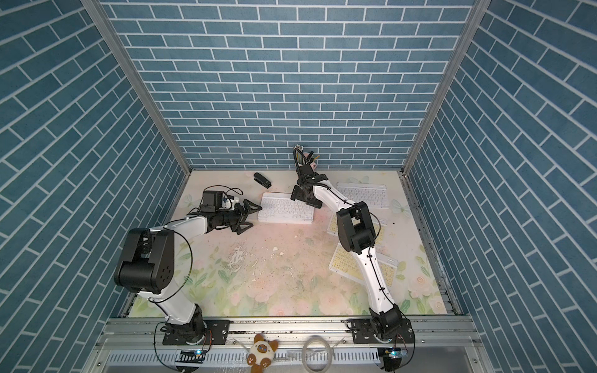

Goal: Stack the numeric keypads
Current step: Adjust the numeric keypads at the center of the board.

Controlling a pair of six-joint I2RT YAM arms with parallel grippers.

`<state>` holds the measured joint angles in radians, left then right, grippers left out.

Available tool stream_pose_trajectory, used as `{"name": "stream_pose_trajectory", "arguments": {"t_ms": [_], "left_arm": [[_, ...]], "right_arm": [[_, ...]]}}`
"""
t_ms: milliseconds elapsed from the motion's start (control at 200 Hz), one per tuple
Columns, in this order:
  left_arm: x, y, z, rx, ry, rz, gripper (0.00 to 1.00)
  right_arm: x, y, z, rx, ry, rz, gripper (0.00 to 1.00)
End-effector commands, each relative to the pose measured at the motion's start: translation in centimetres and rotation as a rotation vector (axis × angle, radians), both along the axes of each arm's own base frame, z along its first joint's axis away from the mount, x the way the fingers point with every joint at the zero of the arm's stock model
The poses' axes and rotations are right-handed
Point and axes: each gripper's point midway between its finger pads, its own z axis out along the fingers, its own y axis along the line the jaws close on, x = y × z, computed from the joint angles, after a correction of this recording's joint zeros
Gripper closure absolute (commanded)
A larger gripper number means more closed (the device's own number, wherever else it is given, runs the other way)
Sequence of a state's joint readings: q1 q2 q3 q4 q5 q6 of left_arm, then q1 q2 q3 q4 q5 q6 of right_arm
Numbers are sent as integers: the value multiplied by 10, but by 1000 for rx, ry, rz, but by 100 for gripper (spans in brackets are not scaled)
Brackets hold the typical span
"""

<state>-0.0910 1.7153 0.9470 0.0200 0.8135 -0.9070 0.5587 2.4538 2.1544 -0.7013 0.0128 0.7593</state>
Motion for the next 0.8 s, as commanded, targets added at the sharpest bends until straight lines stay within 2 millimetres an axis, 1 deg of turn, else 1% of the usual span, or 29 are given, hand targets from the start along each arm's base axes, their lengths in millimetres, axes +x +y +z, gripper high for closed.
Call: {"name": "stream_pose_trajectory", "arguments": {"t_ms": [0, 370, 490, 630, 795], "left_arm": [[-3, -1, -8, -1, 12, -17, 0], [-4, -3, -8, -6, 12, -24, 0], [-4, -4, -5, -7, 9, -28, 0], [-8, -6, 0, 8, 3, -51, 0], [-13, -9, 12, 46, -18, -87, 0]], "right_arm": [[-3, 3, -5, -19, 15, -3, 1], [-4, 4, -7, -24, 24, 5, 1], [-4, 4, 1, -21, 9, 15, 1], [-3, 3, 18, -9, -23, 19, 1], [-4, -13, 38, -16, -58, -5, 1]]}}
